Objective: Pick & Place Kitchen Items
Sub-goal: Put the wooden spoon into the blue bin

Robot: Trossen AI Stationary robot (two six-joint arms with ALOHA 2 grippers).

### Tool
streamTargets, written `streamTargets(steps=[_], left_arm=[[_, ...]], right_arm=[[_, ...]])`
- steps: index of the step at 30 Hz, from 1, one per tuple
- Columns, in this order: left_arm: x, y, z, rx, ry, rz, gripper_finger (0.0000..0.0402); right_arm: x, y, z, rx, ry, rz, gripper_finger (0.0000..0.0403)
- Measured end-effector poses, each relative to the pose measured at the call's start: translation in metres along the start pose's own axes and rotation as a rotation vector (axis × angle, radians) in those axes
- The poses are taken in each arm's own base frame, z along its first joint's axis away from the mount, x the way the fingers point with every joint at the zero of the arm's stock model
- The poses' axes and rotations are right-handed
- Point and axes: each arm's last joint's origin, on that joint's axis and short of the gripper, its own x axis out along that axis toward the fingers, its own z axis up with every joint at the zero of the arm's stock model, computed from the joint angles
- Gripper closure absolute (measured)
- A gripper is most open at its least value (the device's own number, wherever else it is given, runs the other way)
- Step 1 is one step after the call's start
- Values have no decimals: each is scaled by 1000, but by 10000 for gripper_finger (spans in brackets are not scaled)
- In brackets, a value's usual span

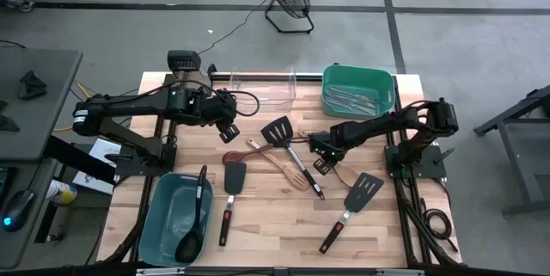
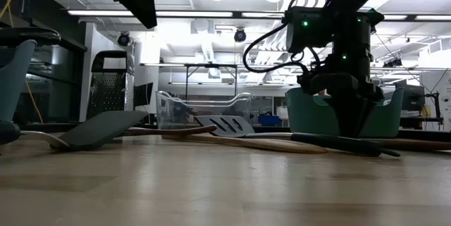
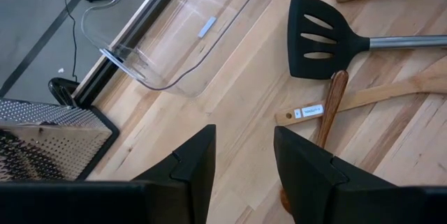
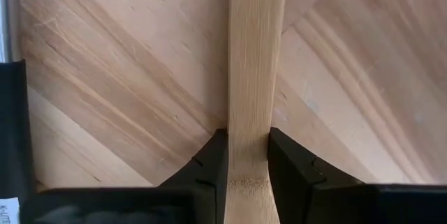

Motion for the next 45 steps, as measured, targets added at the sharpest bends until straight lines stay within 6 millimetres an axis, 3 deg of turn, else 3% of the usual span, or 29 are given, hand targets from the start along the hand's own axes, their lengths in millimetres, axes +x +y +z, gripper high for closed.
streamTargets(steps=[27, 45], left_arm=[[0, -1, 0, -7, 6, -15, 259], [0, -4, 8, -33, -69, -50, 259]], right_arm=[[-7, 1, -2, -5, 16, 48, 333], [-70, -10, -11, -30, -231, 193, 333]])
